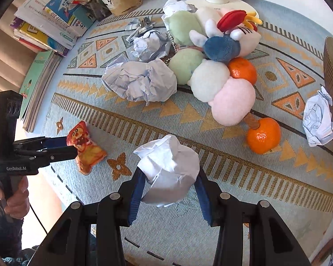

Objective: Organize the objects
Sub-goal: 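Lift the snack packet with the left gripper while the right carries its paper ball to the tray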

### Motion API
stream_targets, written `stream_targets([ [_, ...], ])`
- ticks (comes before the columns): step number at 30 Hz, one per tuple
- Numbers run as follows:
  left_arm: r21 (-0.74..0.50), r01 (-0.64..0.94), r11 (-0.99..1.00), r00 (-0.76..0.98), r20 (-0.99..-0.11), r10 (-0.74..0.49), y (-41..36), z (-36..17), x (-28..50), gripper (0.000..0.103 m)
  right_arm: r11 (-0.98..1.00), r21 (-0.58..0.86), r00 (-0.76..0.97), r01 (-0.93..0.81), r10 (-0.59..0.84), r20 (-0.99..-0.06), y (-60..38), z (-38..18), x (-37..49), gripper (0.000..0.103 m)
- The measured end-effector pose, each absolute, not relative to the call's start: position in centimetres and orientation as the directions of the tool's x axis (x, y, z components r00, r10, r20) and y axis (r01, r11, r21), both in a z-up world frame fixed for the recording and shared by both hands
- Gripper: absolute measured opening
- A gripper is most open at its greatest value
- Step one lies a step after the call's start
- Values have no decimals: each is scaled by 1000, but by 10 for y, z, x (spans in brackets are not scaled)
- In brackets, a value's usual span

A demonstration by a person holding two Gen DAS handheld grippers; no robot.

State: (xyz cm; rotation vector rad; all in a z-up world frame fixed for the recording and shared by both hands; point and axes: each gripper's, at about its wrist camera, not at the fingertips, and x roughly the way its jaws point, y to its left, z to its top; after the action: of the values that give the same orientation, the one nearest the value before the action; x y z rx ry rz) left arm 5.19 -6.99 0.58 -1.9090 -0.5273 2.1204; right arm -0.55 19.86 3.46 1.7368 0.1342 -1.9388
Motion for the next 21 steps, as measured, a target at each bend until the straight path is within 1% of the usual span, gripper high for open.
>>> stream_targets([
  [3, -496, 163, -853, -152, -867, 475, -86, 8, 64, 66, -855, 275, -24, 441, -317, -948, 201, 33, -4, 44],
  [5, -530, 181, -829, -162, -847, 507, -84, 14, 68, 66, -854, 285, -19, 436, -325, -946, 204, 32, -5, 44],
  [8, -512, 161, -844, -149, -857, 492, -75, 18, 67, 66, -852, 302, -12, 427, -339, -941, 207, 31, -5, 44],
  [11, -391, 169, -905, -87, -920, 381, -63, 11, 47, 66, -851, 299, -21, 432, -341, -940, 209, 35, -5, 44],
  [13, -312, 137, -940, -54, -950, 308, -50, 8, 37, 66, -849, 296, -29, 438, -343, -939, 211, 38, -4, 44],
  [15, -248, 77, -966, -86, -967, 241, -36, 15, 33, 66, -849, 297, -34, 437, -346, -938, 214, 39, -2, 44],
  [19, -157, -72, -985, -179, -969, 168, -9, 27, 30, 64, -857, 289, -35, 427, -335, -942, 224, 37, -1, 44],
  [21, -98, -106, -990, -180, -977, 116, -3, 28, 34, 64, -860, 290, -38, 420, -336, -941, 229, 37, -2, 44],
])
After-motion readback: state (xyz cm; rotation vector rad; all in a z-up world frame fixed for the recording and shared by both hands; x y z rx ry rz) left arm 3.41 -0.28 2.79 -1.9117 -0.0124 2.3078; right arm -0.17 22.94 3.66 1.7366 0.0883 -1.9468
